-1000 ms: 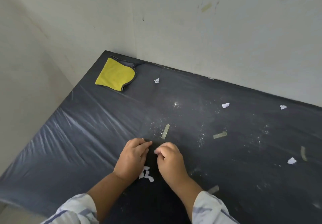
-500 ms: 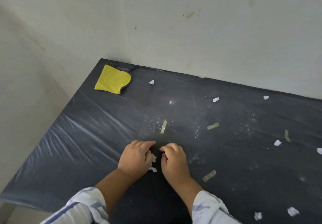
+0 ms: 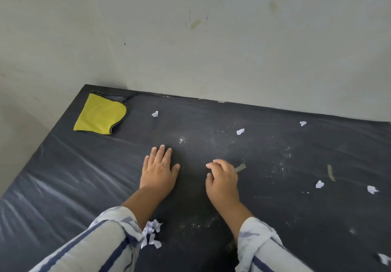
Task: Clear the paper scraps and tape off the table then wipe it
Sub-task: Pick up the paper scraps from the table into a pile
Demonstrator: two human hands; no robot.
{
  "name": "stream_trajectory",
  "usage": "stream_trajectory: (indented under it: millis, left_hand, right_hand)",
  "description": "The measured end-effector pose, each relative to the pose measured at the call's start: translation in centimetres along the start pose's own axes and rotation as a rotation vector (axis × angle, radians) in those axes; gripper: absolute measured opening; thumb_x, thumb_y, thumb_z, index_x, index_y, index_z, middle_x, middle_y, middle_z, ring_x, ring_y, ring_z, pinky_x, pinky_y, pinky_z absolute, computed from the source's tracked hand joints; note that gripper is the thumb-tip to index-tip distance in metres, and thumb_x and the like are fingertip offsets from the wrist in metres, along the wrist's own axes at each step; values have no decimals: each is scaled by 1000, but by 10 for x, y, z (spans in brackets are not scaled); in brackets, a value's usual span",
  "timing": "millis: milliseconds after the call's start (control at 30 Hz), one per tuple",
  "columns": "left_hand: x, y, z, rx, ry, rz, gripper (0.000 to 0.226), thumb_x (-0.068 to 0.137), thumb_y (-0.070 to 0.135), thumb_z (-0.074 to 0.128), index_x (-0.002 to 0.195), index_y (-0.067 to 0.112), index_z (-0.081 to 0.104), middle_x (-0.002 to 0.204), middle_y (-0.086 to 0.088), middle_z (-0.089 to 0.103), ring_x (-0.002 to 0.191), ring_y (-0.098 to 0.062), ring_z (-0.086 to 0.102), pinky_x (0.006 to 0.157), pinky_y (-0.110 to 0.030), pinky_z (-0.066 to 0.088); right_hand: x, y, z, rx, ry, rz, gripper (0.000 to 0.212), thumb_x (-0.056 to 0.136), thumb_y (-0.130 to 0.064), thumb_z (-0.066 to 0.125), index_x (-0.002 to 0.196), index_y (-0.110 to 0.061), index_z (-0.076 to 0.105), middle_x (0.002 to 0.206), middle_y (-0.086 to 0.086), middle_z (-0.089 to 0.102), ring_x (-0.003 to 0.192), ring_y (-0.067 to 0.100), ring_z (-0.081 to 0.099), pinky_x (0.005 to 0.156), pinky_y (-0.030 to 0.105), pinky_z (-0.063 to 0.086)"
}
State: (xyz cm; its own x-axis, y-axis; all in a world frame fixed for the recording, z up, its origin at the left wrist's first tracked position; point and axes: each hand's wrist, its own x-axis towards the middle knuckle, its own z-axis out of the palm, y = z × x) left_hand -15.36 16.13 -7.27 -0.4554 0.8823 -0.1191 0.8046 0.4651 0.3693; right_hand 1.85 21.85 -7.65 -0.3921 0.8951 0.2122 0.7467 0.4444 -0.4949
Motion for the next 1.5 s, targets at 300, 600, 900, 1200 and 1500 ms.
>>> stream_trajectory:
  millis: [300, 600, 900, 1200, 1500]
  left_hand:
    - [14, 2, 11, 65, 60, -61, 59, 96, 50, 29, 148, 23, 22, 158, 0, 11, 146, -19, -1, 118, -37, -1]
    - [13, 4, 10, 78, 70, -68, 59, 96, 49, 30, 148, 23, 22, 158, 0, 12, 146, -19, -1, 117, -36, -2]
    - [37, 2, -4, 48, 108, -97, 54, 92, 51, 33, 138, 24, 42, 148, 1, 34, 137, -23, 27, 112, -39, 20]
    - [130, -8, -40, 20, 35, -180, 63, 91, 2, 38, 148, 18, 18, 157, -4, 7, 139, -30, 15, 112, -40, 23]
    - [138, -31, -40, -54, 102, -88, 36, 95, 5, 40, 126, 13, 55, 124, -8, 50, 119, -27, 40, 96, -38, 40]
  right_hand:
    - [95, 44, -18, -35, 12, 208, 36, 84, -5, 55, 120, -10, 57, 142, 16, 39, 128, 34, 36, 101, 44, 35]
    - [125, 65, -8, -121, -84, 261, 37, 84, 2, 46, 118, -6, 60, 131, 11, 50, 118, 32, 40, 92, 39, 34]
    - [115, 10, 27, 182, 34, -95, 23, 73, 15, 57, 88, 1, 68, 94, 15, 62, 84, 33, 55, 72, 40, 51]
    - [95, -39, 68, 191, -69, -256, 22, 73, 2, 53, 87, -2, 69, 89, 13, 64, 76, 31, 58, 68, 39, 51]
    - [95, -41, 68, 170, -63, -234, 20, 76, 1, 54, 88, -2, 69, 91, 14, 64, 78, 31, 59, 72, 40, 51]
